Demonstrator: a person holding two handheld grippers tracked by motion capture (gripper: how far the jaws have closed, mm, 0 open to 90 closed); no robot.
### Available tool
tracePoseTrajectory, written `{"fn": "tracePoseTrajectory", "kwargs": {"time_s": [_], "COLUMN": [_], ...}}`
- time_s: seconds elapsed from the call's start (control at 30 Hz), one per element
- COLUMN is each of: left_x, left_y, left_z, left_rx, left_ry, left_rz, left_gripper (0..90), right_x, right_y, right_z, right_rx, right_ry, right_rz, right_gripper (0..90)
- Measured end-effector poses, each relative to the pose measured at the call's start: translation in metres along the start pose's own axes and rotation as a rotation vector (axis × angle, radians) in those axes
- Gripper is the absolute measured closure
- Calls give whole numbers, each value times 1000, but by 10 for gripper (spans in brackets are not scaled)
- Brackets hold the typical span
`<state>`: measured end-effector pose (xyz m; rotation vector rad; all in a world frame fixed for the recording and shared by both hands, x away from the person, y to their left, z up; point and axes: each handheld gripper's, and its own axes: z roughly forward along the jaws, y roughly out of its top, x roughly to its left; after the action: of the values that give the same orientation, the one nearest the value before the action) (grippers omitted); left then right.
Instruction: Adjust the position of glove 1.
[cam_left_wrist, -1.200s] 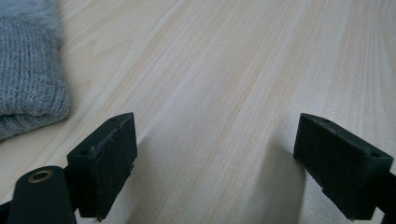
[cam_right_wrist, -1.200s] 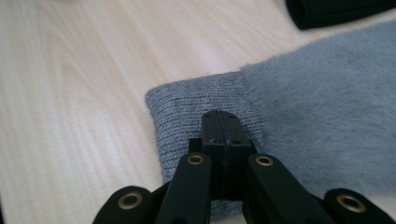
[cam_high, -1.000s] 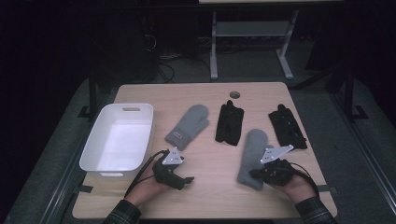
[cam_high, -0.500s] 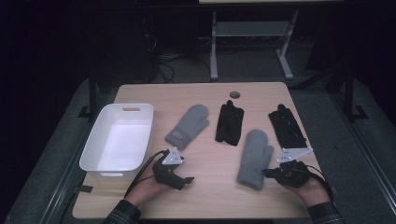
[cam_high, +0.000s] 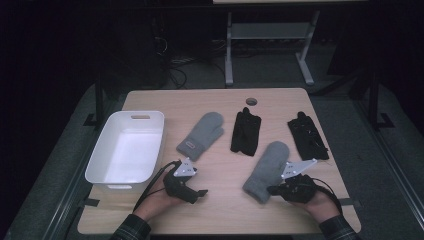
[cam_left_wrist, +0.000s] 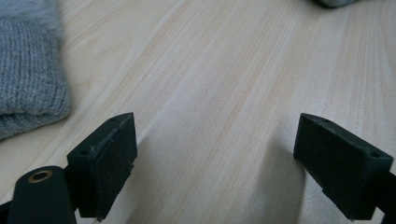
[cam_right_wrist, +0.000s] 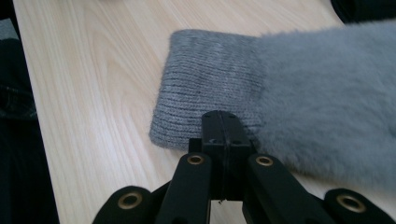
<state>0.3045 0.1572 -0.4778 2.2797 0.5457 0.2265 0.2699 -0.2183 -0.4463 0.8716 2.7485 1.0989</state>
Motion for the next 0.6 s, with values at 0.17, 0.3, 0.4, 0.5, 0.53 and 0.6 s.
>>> {"fn": "tracePoseTrajectory", "kwargs": {"time_s": [0.17,0.3,0.4,0.5,0.53,0.6], "left_x": [0,0,0,0,0,0], "left_y": [0,0,0,0,0,0], "left_z": [0,0,0,0,0,0], "left_rx": [4,4,4,2,6,6], "left_ry": [1,1,1,2,3,1], "left_rz": [4,4,2,0,3,1], "left_gripper": [124,124,124,124,124,124], "right_x": [4,5,1,-16,-22,-35], "right_y": [12,22,27,31,31,33], "right_z": [12,20,15,3,0,-4], "right_rx": [-6,-6,-33,-73,-84,-96], "right_ry": [15,20,-5,-57,-73,-106], "right_rz": [-19,-50,-49,-23,-12,11], "right_gripper": [900,900,900,900,900,900]}}
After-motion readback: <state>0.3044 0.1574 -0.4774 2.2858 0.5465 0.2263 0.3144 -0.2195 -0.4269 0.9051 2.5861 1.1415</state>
